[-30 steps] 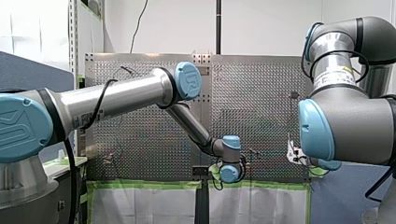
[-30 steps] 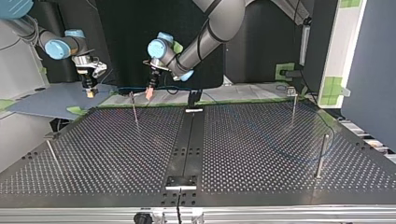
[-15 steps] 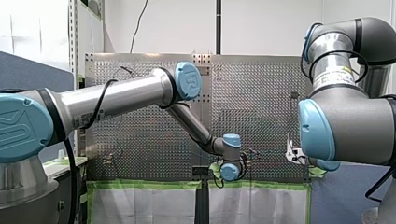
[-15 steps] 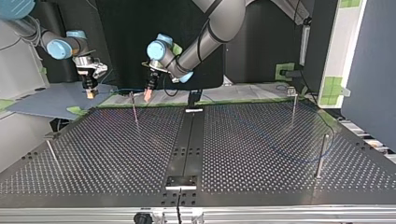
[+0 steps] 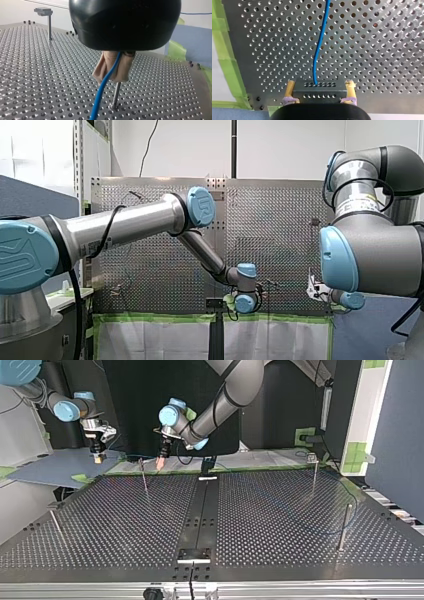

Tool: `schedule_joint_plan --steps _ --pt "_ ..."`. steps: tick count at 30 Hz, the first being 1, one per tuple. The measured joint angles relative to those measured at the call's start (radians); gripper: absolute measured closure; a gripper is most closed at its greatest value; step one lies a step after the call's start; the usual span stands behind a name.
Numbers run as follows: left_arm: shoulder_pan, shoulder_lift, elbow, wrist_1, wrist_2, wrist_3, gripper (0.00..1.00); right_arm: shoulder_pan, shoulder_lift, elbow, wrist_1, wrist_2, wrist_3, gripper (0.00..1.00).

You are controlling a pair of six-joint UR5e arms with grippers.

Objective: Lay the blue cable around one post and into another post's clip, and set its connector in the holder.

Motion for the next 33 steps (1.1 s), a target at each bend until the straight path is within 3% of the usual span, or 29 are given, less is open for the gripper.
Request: schedule_joint_plan --steps 8,16,23,33 --pt "0.010 0.000 -0.001 -0.001 -0.001 0.000 0.95 0.001 0.003 -0.007 -0.016 0.000 0.014 1.00" --pt "0.012 0.000 -0.002 -0.003 -0.002 0.004 0.95 0.003 0.023 -0.019 -0.011 0.000 0.012 1.00" --pt "0.014 0.000 -0.003 -0.004 -0.002 0.008 0.95 0.005 0.060 -0.048 0.018 0.000 -0.004 1.00" --pt "0.030 -0.001 0.001 0.000 0.000 0.010 0.95 0.005 0.071 -0.075 0.026 0.000 0.007 1.00"
